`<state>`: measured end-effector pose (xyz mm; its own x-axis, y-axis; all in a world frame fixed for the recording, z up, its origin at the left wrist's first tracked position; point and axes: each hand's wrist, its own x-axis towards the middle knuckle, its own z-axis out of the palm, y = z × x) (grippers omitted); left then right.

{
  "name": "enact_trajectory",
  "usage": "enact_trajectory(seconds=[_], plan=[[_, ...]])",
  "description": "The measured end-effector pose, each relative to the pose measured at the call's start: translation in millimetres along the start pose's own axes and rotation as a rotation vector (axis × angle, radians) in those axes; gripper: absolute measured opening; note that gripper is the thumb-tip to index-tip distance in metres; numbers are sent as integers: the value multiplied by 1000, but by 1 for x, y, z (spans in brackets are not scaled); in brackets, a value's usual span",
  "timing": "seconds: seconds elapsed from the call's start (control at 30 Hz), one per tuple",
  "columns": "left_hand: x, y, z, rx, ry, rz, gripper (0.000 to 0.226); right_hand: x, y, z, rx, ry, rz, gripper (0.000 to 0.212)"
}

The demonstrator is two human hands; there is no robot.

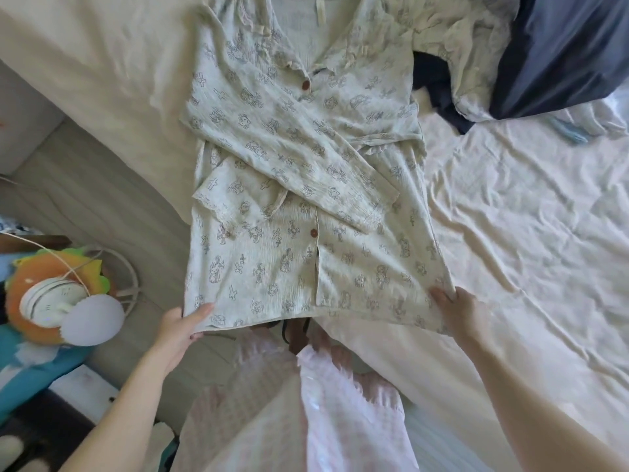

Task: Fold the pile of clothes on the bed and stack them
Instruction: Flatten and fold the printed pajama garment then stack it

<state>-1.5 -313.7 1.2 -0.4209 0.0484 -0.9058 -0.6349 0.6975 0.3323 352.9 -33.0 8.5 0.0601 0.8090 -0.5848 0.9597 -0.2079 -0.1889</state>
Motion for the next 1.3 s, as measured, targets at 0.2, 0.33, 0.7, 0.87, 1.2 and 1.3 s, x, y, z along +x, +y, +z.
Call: enact_trajectory(seconds=[0.2,0.33,0.7,0.87,1.2,1.3], plan=[[16,-21,6,463,163,-51,36,-10,4,7,-110,10,183,22],[17,-24,49,623,139,220,30,-34,-35,29,-58,103,-89,13],[28,-28,172,1235,73,775,38,-48,-85,135,-518,-68,-840,52],[42,-30,161,1227,26,974,26,-39,-74,149,-659,171,-996,54],[45,-30,160,1193,16,1082,25,-41,-76,149,-708,169,-1086,64],[41,-29,150,1040,-15,1160,22,-47,-76,147,-685,119,-1032,67]])
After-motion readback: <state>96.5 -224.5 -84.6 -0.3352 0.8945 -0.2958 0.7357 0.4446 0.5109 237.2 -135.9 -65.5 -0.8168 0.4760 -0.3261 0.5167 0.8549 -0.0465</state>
